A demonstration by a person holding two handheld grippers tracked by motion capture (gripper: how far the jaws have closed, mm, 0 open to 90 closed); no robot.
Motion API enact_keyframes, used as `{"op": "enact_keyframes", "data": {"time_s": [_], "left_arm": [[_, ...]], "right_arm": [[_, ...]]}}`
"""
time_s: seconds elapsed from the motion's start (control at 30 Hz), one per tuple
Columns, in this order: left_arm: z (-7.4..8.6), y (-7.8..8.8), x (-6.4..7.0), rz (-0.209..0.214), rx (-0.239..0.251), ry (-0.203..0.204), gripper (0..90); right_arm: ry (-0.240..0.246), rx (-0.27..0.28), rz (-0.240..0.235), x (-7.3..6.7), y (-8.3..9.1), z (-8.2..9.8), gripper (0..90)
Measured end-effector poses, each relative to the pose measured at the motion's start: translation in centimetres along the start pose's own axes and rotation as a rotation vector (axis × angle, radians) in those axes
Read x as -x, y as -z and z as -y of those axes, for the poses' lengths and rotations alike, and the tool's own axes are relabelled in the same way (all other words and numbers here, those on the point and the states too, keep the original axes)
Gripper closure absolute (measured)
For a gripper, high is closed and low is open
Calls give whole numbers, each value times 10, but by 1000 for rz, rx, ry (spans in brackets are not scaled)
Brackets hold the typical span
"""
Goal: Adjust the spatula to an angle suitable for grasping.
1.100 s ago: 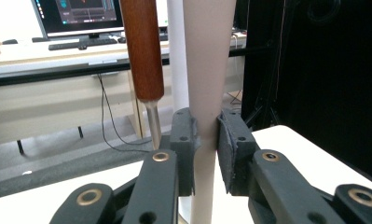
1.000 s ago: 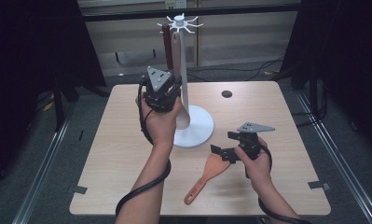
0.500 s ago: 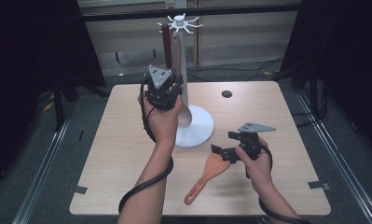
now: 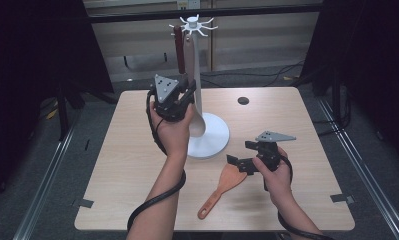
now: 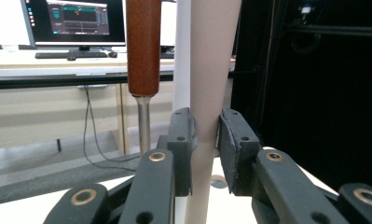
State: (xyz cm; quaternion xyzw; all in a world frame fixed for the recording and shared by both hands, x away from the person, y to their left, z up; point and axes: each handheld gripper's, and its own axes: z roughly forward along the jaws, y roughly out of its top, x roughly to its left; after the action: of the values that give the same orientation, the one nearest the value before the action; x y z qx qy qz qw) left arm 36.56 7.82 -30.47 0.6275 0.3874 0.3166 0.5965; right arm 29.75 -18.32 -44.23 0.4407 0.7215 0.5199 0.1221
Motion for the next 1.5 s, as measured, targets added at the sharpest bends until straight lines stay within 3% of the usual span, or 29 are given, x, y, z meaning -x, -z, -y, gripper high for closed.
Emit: {"op": "enact_keyframes", "data": {"time_s": [0.13,0.27,0.3,0.37,0.43,0.6,0.8,1.13,1.5], "left_arm": [[-9,7,4,9,74,2,733],[-23,12,7,52,162,-11,749],[-27,14,8,41,155,-53,768],[-34,16,9,57,178,-62,805],[-40,16,10,47,190,-82,821],[-51,13,12,64,208,-73,890],[-65,11,9,50,249,-88,893],[-78,3,11,85,252,-63,900],[-83,3,3,51,218,-69,900]], "right_arm": [[-1,-1,-1,0,0,0,38],[0,-2,-2,0,-1,0,38],[2,-4,-3,-1,-1,0,38],[-2,-6,-1,-2,-1,0,38],[2,-7,1,-2,0,0,38],[0,-3,-3,-2,0,0,38],[0,-4,-5,-1,0,1,38],[-10,1,-5,0,0,1,38],[-15,-1,-5,1,0,1,38]]}}
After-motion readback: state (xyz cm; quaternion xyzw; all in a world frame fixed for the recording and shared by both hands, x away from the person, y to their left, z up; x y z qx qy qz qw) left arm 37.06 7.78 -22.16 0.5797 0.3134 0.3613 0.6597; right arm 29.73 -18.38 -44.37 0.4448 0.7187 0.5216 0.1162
